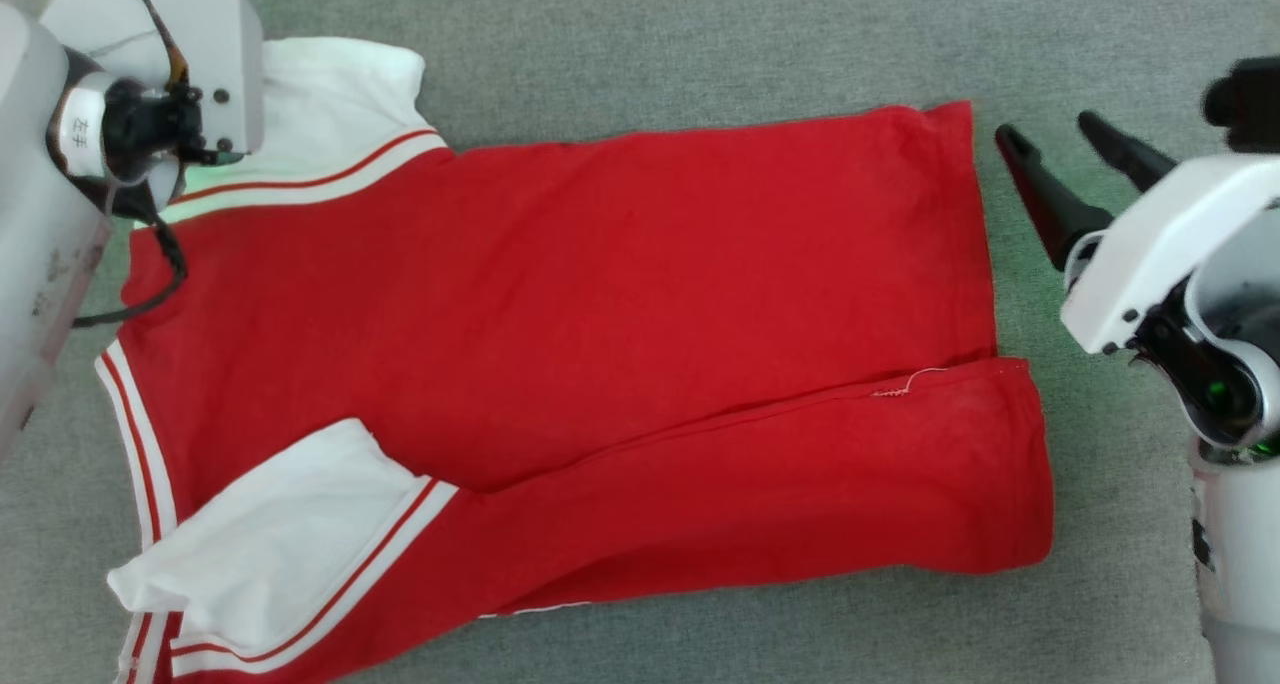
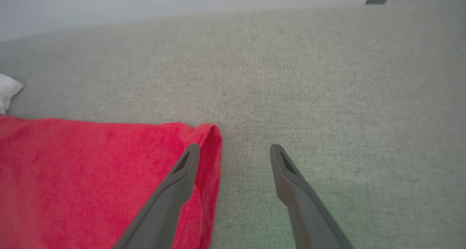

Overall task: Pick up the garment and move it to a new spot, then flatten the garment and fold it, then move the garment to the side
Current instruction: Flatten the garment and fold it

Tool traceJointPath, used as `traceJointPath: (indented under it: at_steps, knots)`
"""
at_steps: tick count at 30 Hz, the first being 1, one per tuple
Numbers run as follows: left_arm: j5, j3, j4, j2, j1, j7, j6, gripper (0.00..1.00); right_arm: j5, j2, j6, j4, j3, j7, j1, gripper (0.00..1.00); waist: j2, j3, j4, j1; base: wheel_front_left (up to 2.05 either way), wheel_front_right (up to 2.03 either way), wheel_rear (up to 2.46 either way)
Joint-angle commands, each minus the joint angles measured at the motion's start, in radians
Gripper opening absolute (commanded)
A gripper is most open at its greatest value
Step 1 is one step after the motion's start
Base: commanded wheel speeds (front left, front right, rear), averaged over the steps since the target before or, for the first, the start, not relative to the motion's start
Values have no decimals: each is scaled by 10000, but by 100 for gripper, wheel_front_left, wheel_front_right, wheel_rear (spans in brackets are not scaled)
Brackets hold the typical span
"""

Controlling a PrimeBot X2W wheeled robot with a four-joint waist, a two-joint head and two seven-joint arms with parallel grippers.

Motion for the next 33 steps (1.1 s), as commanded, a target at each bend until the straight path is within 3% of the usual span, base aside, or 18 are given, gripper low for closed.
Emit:
traceJointPath:
  at_steps: [1,10,11,14,15,21,33]
  knots:
    - [-25,-48,139,-41,11,-33,-33,0,-70,92,-5,195,12,329,-184,100,0,34,46,0,0,0,0]
    - [-30,-73,653,-243,-142,-265,-298,0,-250,608,-3,1212,69,2899,-968,98,0,47,34,0,0,0,0]
    - [-28,-74,701,-252,-161,-279,-333,0,-321,645,-3,1291,42,3128,-1054,91,0,50,20,0,0,0,0]
    - [-12,-81,807,-330,-230,-347,-384,0,-389,744,-3,1517,-103,3682,-1388,4,0,57,3,0,0,0,0]
    - [-14,-82,842,-350,-243,-357,-386,0,-407,786,-3,1610,-164,3854,-1494,0,0,58,-2,0,0,0,0]
    - [-10,-113,1044,-495,-343,-436,-503,0,-408,940,-3,1969,-443,4377,-2106,0,0,56,13,0,0,0,0]
    - [-173,122,1256,-570,-530,-1047,-778,0,-276,667,-3,2082,-517,3773,-2271,0,0,-280,317,0,0,0,0]
